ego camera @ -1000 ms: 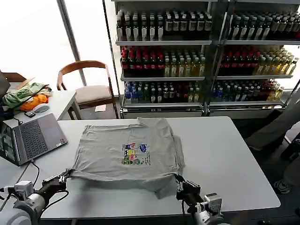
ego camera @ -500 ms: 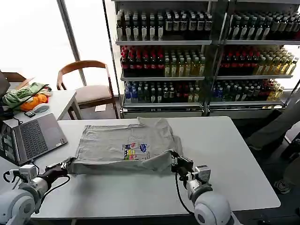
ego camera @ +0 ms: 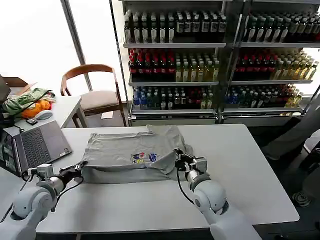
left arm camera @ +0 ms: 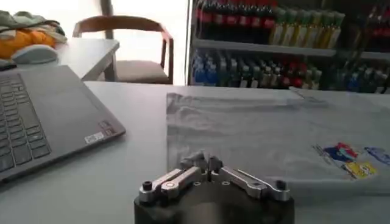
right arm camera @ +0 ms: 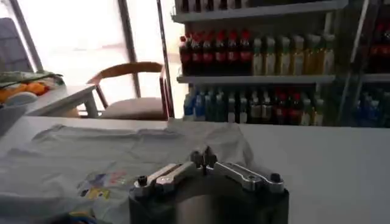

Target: Fold and organize the clothes.

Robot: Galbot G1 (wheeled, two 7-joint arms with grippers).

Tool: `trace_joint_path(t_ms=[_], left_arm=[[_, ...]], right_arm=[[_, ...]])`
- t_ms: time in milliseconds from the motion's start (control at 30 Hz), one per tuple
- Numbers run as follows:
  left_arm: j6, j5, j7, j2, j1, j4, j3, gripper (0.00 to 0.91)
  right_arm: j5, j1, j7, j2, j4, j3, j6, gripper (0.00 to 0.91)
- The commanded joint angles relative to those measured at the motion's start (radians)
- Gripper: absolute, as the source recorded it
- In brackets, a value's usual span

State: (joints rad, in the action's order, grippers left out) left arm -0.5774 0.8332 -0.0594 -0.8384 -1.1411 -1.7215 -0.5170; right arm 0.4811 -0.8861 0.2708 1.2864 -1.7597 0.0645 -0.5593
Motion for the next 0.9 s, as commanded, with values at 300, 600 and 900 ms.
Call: trace_joint_path(t_ms=[300, 600, 900], left_arm=[[0.0, -0.042, 0.013, 0.007, 0.024, 0.036, -0.015, 0.907], [0.001, -0.046, 0.006, 0.002, -0.119, -0.07, -0.132, 0.907], [0.009, -0.092, 0.007, -0.057, -0.285, -0.155, -0.168, 0.907]], right_arm=[[0.001, -0.001, 0.004, 0.019, 0.034, 0.014, 0.038, 0.907], [0.015, -0.113, 0.019, -0.026, -0.088, 0.059, 0.091, 0.907], [-0.023, -0.311, 0.012, -0.081, -0.218, 0.1, 0.12, 0.907]])
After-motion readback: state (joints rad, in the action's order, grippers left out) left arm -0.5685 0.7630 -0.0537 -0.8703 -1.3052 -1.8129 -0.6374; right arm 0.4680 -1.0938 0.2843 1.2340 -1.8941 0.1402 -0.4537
